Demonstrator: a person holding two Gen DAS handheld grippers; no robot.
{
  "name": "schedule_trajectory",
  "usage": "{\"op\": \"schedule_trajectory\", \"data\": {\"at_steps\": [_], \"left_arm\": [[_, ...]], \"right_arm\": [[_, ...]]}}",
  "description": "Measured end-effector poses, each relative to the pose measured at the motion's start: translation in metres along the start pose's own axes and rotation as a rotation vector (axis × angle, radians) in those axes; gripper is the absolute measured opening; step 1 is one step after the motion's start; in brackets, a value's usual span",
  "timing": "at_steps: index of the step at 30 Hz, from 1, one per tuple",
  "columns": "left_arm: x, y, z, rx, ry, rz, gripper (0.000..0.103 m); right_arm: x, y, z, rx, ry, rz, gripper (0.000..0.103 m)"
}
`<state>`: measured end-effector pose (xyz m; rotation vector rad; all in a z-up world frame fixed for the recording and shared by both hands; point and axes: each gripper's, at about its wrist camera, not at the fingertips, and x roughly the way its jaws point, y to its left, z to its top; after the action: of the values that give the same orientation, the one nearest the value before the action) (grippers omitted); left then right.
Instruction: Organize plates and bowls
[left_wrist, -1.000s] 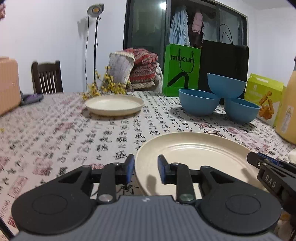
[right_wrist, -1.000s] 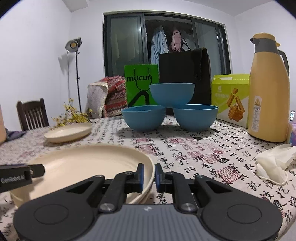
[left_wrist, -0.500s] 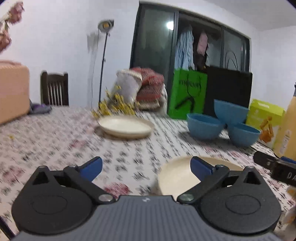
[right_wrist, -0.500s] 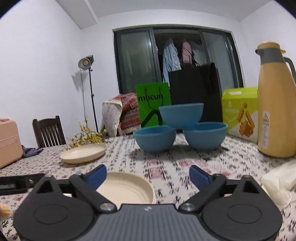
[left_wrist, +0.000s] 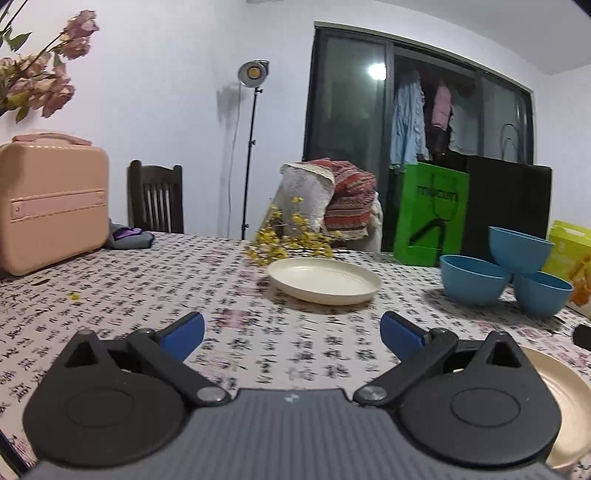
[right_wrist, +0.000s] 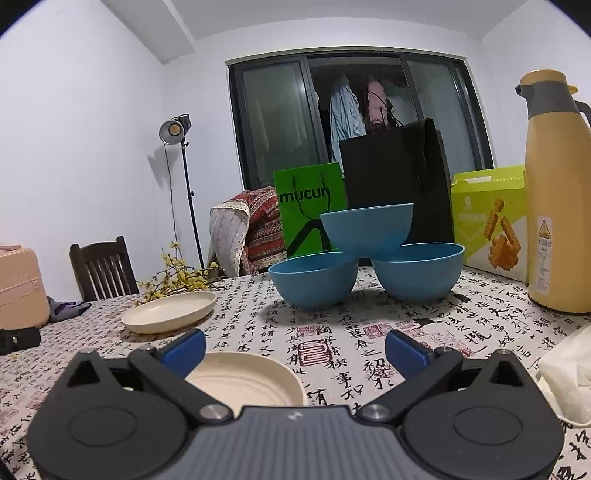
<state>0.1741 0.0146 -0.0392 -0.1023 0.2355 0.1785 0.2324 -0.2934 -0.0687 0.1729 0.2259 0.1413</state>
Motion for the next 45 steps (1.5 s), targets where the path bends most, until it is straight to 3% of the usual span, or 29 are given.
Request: {"op": "schedule_trajectory", "data": {"at_steps": [4,18,45], "left_arm": [[0.007,0.010,-0.004,-0.008,0.008,0.009,0.103],[0.009,0.031,-0.011,-0.132,0.019,-0.068,0.103],[0.010,0.024,-0.010,-0.093,0.022,-0.083,0.103]], "right_arm": [[-0.002,0.004,-0.002,-0.016,-0.009,-0.004,0.103],[-0.005,0.006,-0.004,-0.007,-0.028,-0.062,0.103],[-0.009,0.006,-0.007,-0.005,-0.056,-0.069,0.103]]}}
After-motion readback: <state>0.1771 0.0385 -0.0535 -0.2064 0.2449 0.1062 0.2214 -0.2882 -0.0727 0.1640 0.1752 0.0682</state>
